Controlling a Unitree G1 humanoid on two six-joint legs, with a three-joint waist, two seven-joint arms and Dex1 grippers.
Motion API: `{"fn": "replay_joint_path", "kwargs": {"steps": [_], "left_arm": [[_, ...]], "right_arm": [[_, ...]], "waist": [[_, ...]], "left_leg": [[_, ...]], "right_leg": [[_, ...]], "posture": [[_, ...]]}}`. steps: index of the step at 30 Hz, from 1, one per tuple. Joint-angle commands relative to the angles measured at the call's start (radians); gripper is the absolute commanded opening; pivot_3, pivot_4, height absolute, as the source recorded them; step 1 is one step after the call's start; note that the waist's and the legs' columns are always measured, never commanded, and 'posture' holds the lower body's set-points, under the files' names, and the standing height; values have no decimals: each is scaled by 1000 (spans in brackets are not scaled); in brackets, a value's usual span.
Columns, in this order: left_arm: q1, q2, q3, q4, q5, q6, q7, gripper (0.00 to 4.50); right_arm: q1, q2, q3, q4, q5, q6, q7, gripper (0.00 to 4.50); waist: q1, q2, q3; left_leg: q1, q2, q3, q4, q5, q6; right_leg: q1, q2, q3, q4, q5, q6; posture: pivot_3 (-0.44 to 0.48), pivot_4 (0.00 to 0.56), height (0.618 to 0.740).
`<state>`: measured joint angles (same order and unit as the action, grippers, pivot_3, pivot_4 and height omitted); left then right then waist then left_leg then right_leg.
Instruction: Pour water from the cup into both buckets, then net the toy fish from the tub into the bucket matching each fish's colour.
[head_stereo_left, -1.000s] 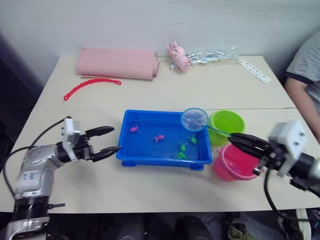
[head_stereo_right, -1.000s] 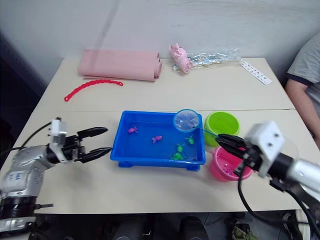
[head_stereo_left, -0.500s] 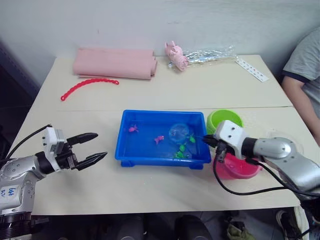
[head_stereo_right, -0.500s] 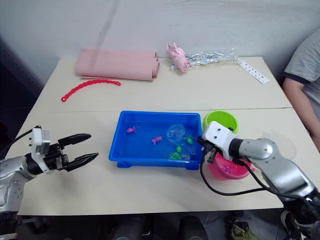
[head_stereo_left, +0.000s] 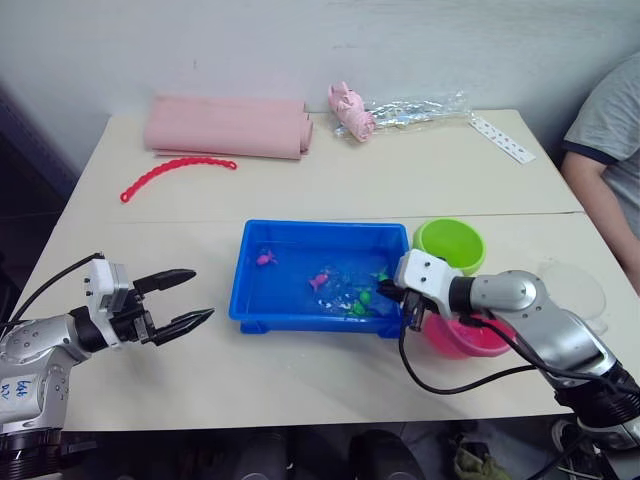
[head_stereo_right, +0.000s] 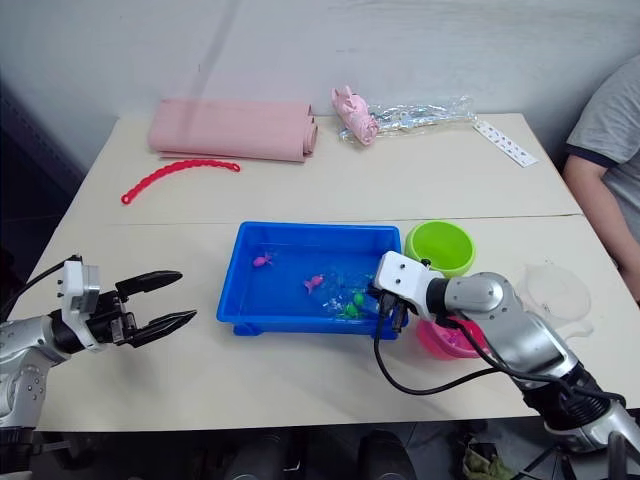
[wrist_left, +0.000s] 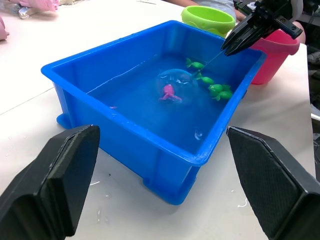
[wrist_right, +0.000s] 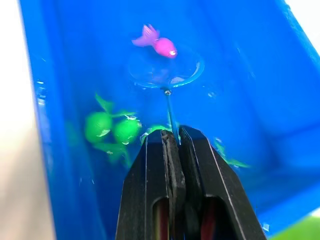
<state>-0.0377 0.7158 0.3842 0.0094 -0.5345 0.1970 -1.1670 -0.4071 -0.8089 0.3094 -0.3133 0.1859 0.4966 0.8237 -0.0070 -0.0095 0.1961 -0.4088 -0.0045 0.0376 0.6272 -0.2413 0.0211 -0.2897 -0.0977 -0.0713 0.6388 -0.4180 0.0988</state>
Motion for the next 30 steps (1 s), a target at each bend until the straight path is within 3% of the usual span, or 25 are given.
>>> {"fn": "replay_joint_path", "kwargs": {"steps": [1,12,21,30], "left_arm": [[4,17,10,-17,-12,-19,-11,4438],[-39,10,-24,14,-9,-40,-40,4438],[-114,2,-87,13,-27,-34,-94,4438],[-269,-52,-207,1,-21,15,-86,4438]], "right_arm": [[25,33,-51,-52,36,22,2,0],[144,77,-235,-96,168,25,22,0],[351,85,-455,-251,286,-43,30,0],[489,105,-505,-315,308,-67,-11,0]], "waist": [[0,0,0],[2,0,0],[5,0,0],[4,0,0]], "left_leg": [[0,0,0,0,0,0],[0,0,0,0,0,0],[0,0,0,-2,0,0],[0,0,0,-2,0,-1]], "right_leg": [[0,0,0,0,0,0],[0,0,0,0,0,0],[0,0,0,-1,0,0],[1,1,0,-1,0,0]], "posture": [[0,150,740],[0,150,740],[0,150,740],[0,150,740]]}}
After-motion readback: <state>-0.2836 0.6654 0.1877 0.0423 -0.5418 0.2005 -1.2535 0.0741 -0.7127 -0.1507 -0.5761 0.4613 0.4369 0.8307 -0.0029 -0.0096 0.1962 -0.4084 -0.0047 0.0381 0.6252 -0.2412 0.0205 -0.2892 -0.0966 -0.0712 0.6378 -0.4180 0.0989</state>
